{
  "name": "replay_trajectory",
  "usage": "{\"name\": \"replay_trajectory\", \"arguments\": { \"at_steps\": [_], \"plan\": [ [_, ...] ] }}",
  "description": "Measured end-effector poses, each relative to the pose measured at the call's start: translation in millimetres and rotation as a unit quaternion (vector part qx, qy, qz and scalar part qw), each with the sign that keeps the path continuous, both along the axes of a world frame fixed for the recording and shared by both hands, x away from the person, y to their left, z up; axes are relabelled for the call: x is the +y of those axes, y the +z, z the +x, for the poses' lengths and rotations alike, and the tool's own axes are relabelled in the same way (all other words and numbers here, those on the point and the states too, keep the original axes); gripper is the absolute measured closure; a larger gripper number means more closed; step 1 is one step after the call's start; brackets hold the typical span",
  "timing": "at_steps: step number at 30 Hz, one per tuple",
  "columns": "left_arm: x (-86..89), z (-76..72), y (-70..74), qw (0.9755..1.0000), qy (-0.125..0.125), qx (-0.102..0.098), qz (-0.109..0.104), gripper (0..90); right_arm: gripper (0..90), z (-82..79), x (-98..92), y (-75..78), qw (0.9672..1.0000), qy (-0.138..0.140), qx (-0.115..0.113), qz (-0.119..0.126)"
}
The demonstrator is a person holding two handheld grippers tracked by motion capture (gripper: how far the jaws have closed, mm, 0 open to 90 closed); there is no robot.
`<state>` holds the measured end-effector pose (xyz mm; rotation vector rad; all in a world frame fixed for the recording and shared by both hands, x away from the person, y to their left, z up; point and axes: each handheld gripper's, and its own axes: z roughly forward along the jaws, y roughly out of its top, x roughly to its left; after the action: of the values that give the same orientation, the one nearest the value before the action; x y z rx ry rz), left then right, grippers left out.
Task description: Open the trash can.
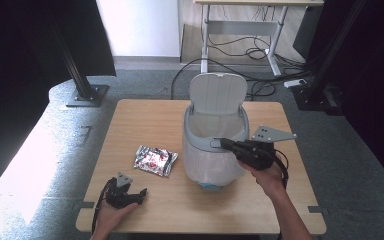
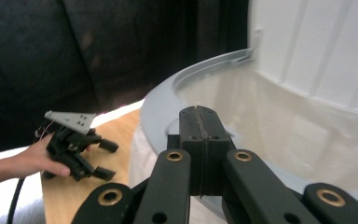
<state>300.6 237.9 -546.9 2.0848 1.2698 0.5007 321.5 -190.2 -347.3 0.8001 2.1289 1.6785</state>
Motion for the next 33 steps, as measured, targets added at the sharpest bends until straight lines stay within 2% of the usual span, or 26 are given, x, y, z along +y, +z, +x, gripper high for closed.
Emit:
{"name": "replay_trajectory", "arguments": {
  "at_steps": [5,8,9,12,15,16,18,19,20,22,25,27,28,29,33],
  "plan": [
    [0.0,0.0,0.0,1.0,0.0,0.0,0.0,17.1,88.1,-13.9,-33.7,-6.5,0.999,-0.043,-0.013,0.005],
    [-0.2,0.0,-0.1,1.0,0.001,-0.001,0.0,17.1,87.8,-19.3,-44.1,-12.6,0.9982,-0.059,-0.013,-0.002],
    [-0.2,0.0,-0.1,1.0,0.001,-0.001,0.0,17.1,87.2,-23.5,-53.9,-20.1,0.9973,-0.072,-0.013,-0.009],
    [-0.4,-0.1,-0.1,1.0,0.001,0.0,0.0,17.1,86.5,-26.3,-63.4,-28.4,0.9963,-0.084,-0.01,-0.011],
    [-0.3,-0.1,-0.1,1.0,0.001,-0.001,0.0,17.1,85.2,-29.0,-81.0,-46.4,0.9942,-0.107,0.001,-0.014],
    [-0.3,-0.1,-0.1,1.0,0.001,-0.001,0.0,17.1,85.2,-29.0,-81.0,-46.4,0.9942,-0.107,0.001,-0.014],
    [-0.3,-0.1,-0.1,1.0,0.001,-0.001,0.0,17.1,84.2,-29.1,-88.3,-56.1,0.9928,-0.118,0.006,-0.019],
    [-0.4,-0.1,-0.1,1.0,0.001,-0.001,0.0,17.1,83.4,-28.8,-94.5,-66.2,0.9916,-0.127,0.015,-0.02],
    [-0.4,-0.1,-0.1,1.0,0.001,-0.001,0.0,17.1,83.4,-28.8,-94.5,-66.2,0.9916,-0.127,0.015,-0.02],
    [-0.3,-0.2,0.0,1.0,0.0,0.0,0.001,17.1,81.6,-28.1,-101.4,-81.3,0.9897,-0.139,0.026,-0.024],
    [-0.3,-0.3,0.0,1.0,0.0,0.0,0.001,17.1,80.5,-27.9,-104.7,-89.6,0.9886,-0.144,0.032,-0.028],
    [-0.3,-0.3,0.0,1.0,0.0,0.0,0.001,17.1,78.6,-28.1,-109.0,-104.4,0.9863,-0.155,0.041,-0.038],
    [-0.3,-0.3,0.0,1.0,0.0,0.0,0.001,17.1,78.6,-28.1,-109.0,-104.4,0.9863,-0.155,0.041,-0.038],
    [-0.3,-0.3,0.0,1.0,0.0,0.0,0.001,17.1,76.9,-27.5,-111.0,-112.8,0.9852,-0.16,0.046,-0.042],
    [-0.3,-0.3,0.0,1.0,0.0,0.0,0.001,17.1,73.2,-25.8,-112.8,-123.9,0.9831,-0.166,0.053,-0.056]
  ]
}}
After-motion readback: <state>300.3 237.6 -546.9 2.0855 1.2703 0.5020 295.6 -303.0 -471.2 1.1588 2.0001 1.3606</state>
